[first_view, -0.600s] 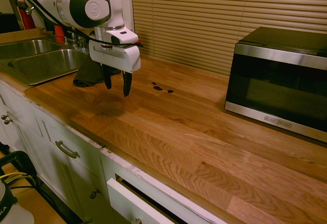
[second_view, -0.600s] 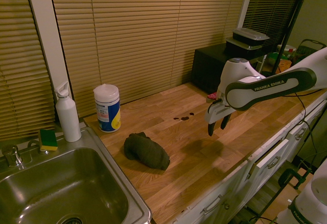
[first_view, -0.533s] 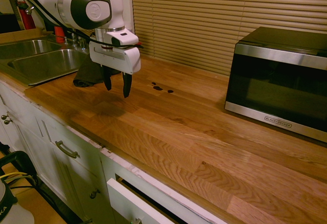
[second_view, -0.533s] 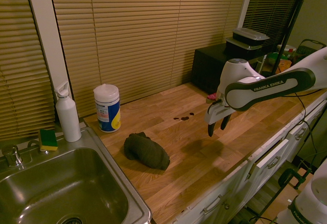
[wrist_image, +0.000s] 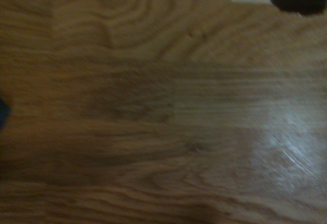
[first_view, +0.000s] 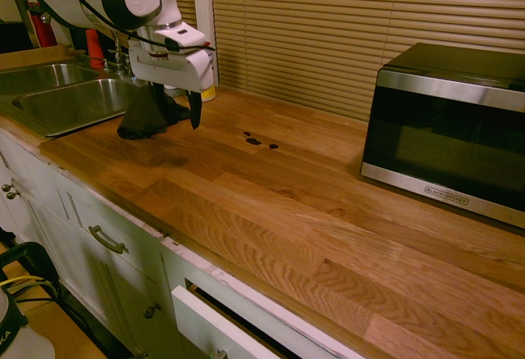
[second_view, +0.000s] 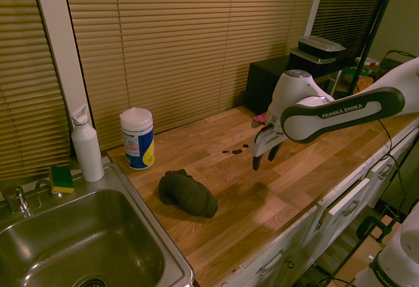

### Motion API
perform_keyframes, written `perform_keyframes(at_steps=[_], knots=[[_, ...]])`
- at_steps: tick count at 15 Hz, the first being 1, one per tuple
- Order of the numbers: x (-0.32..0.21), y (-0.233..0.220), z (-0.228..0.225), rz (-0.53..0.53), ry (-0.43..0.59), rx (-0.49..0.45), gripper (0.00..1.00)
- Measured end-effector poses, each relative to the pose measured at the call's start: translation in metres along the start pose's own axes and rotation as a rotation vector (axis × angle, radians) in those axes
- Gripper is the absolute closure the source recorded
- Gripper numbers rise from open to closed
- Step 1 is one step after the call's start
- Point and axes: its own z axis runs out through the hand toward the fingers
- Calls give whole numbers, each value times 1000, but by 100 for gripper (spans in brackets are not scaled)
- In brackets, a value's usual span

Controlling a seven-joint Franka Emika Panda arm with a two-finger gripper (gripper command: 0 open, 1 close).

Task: Clear the spill

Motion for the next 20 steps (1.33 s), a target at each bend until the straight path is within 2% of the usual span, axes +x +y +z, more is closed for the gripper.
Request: perform_keyframes(at_steps=[8, 15, 20], knots=[[-61, -111, -37, -161, 40, 105, 0], [-118, -183, -17, -328, 49, 131, 0], [-124, -207, 15, -368, 30, 129, 0]])
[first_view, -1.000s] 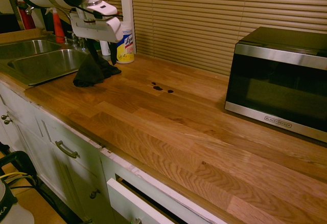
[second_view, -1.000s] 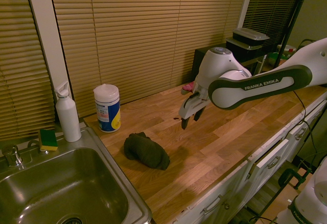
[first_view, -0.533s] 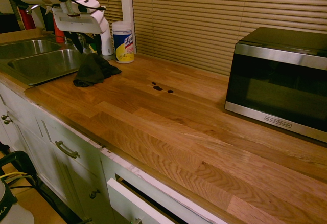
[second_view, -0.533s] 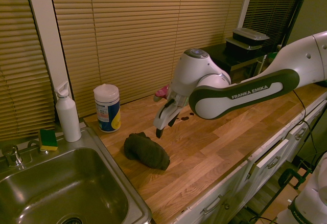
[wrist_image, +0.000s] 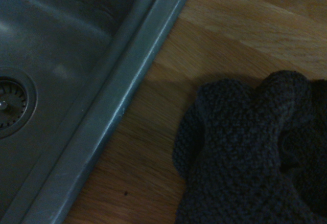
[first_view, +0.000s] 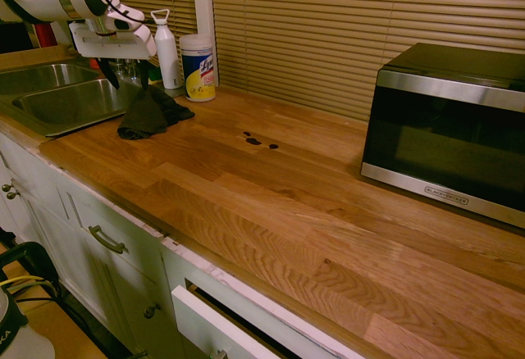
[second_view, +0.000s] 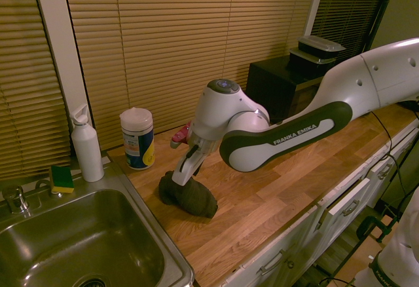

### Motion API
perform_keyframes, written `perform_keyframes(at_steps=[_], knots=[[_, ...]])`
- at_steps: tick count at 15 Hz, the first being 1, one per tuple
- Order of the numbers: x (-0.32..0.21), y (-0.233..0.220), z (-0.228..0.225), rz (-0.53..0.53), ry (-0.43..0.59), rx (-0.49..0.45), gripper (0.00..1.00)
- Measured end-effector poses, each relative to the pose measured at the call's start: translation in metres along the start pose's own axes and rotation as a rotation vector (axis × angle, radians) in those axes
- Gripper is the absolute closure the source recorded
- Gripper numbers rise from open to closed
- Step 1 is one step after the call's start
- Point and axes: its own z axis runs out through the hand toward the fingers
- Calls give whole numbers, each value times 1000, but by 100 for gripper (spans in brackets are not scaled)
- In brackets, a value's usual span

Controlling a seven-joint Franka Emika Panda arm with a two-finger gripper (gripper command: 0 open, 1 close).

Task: Clear the spill

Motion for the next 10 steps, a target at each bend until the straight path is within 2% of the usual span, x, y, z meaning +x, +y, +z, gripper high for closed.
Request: perform_keyframes(at_steps=[4, 5, 10], knots=[[10, -3, 27, 8, -25, -15, 0], [12, -3, 32, 10, -30, -21, 100], [21, -1, 49, 22, -46, -43, 100]])
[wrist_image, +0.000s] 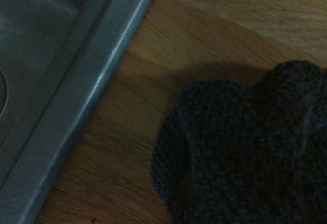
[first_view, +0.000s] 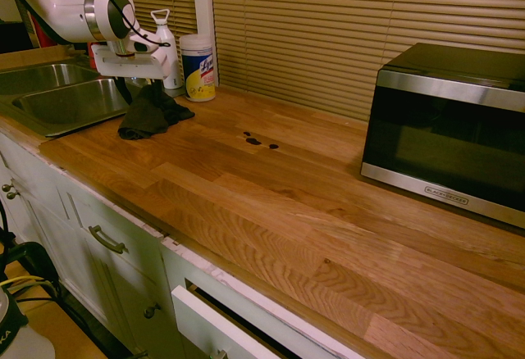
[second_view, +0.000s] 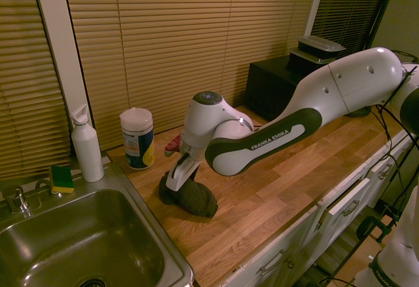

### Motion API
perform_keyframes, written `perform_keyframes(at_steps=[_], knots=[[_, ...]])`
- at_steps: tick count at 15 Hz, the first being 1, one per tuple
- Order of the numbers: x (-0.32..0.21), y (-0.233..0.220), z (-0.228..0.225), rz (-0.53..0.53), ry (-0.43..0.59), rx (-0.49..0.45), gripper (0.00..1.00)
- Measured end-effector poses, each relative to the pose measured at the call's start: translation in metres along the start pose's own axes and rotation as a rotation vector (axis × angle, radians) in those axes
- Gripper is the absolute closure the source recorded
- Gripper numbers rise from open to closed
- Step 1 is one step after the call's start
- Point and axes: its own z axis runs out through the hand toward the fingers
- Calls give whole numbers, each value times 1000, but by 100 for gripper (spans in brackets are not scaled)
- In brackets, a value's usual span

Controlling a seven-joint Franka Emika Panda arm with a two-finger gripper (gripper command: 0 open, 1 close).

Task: Clear the spill

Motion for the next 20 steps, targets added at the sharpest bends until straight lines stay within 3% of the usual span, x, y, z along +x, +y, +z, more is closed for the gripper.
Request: perform_keyframes(at_steps=[11, 20], knots=[[13, -7, 20, 9, -17, -41, 100], [50, 10, 25, 101, -10, -70, 100]])
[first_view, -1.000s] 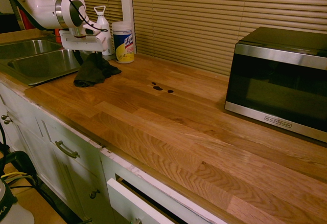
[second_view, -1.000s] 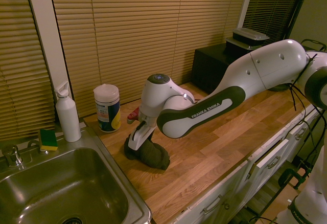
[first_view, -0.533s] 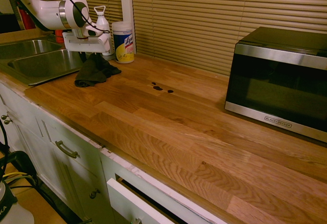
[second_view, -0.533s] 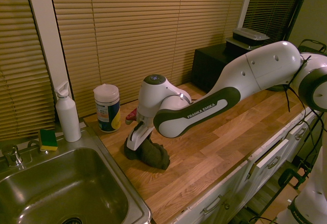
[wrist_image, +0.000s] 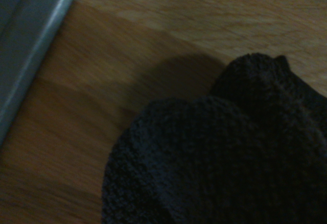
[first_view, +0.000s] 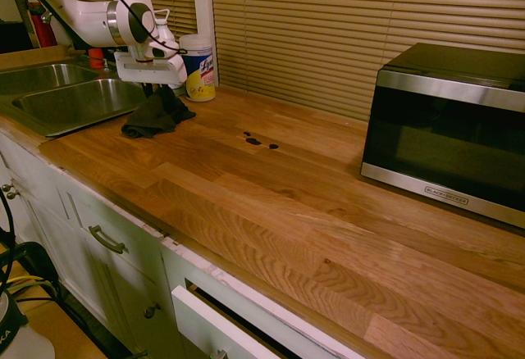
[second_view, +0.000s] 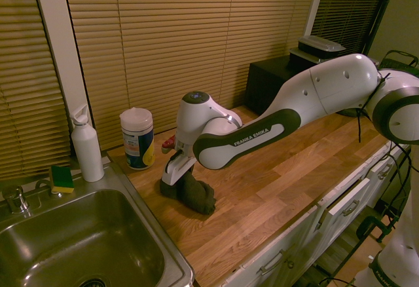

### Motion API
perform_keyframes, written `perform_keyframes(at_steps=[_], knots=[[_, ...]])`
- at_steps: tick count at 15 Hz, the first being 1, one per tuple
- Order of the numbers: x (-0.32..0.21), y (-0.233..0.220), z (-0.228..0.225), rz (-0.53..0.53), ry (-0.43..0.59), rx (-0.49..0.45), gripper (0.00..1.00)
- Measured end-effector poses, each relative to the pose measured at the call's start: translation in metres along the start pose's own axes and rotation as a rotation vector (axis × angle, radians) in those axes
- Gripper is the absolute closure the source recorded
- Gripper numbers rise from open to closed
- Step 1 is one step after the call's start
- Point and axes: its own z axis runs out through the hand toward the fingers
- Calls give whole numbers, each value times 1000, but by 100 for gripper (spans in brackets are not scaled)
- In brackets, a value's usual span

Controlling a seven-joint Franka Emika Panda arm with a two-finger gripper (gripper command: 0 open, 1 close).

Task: Clear the spill

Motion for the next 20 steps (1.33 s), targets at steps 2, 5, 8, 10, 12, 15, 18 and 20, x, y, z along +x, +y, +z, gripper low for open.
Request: perform_keyframes(at_steps=[2, 5, 8, 10, 12, 15, 18, 20], knots=[[20, 15, 0, 44, 6, -5, 100], [52, 45, 0, 106, 16, -15, 100], [72, 71, 1, 153, 24, -24, 100], [83, 85, 1, 182, 31, -26, 100], [98, 106, 1, 218, 38, -35, 100], [125, 140, 2, 272, 52, -36, 100], [147, 176, 1, 323, 58, -44, 100], [162, 205, 1, 361, 57, -42, 100]])
